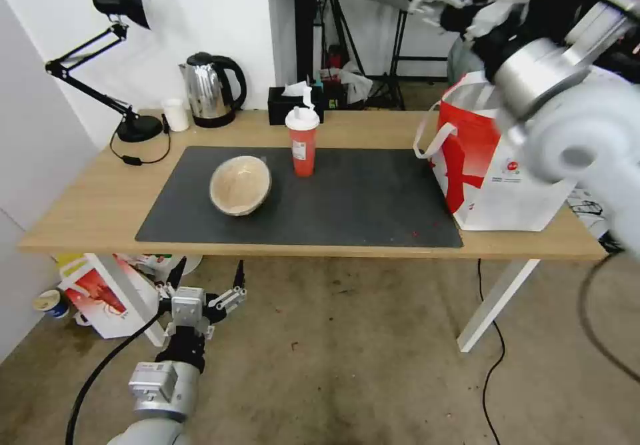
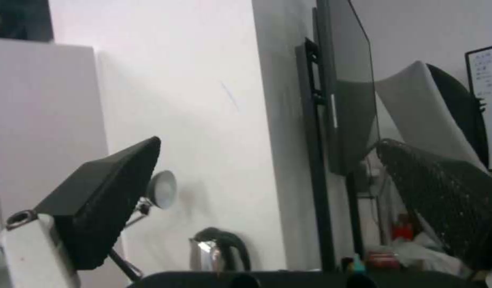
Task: Pick up the trash from the table and place it into the takeout bag.
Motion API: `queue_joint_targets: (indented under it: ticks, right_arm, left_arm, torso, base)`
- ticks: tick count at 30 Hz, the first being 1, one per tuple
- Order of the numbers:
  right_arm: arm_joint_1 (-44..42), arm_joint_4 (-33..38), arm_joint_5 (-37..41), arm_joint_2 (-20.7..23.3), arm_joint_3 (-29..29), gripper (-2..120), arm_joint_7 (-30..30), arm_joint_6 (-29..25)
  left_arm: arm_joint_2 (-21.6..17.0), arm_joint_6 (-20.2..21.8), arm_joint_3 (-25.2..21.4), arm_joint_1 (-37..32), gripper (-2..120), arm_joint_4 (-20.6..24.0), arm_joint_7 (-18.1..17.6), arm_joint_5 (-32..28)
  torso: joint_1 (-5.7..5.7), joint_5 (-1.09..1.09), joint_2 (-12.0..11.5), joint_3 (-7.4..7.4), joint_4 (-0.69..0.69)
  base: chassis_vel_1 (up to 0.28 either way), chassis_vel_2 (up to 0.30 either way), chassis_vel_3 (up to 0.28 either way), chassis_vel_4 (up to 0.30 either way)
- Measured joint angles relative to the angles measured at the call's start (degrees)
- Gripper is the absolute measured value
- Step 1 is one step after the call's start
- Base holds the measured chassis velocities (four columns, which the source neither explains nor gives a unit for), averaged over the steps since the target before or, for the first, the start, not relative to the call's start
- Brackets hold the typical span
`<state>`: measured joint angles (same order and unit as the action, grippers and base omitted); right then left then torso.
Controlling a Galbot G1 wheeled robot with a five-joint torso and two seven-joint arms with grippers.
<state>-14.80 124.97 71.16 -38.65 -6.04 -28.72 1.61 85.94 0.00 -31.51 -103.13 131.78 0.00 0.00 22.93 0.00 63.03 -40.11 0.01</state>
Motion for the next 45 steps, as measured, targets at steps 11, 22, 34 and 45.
queue_joint_targets:
  ticks: [11, 22, 34, 45]
  right_arm:
    - [-18.5, 7.7, -13.0, -2.8, 6.8, 100, -0.1, -5.0]
    - [-46.6, 15.4, -35.3, -6.6, 19.9, 100, 5.7, -10.0]
    - [-67.4, 18.5, -58.0, -16.2, 24.5, 100, 5.7, -14.5]
    - [-74.8, 17.4, -72.8, -22.0, 23.4, 100, 0.8, -19.1]
  left_arm:
    - [0.0, 0.0, 0.0, 0.0, 100, 0.0, 0.0, 0.0]
    - [0.0, 0.0, 0.0, 0.0, 100, 0.0, 0.0, 0.0]
    - [0.0, 0.0, 0.0, 0.0, 100, 0.0, 0.0, 0.0]
    - [0.0, 0.0, 0.0, 0.0, 100, 0.0, 0.0, 0.0]
  torso:
    - [-0.01, 0.00, 0.0, 0.01, -0.01]
    - [-0.02, 0.02, 0.0, 0.01, -0.02]
    - [-0.02, 0.01, 0.0, 0.01, -0.03]
    - [-0.01, 0.00, 0.0, 0.01, 0.00]
  base:
    - [0.000, 0.000, 0.000, 0.000]
    - [0.000, 0.000, 0.000, 0.000]
    - [0.000, 0.000, 0.000, 0.000]
    - [0.000, 0.000, 0.000, 0.000]
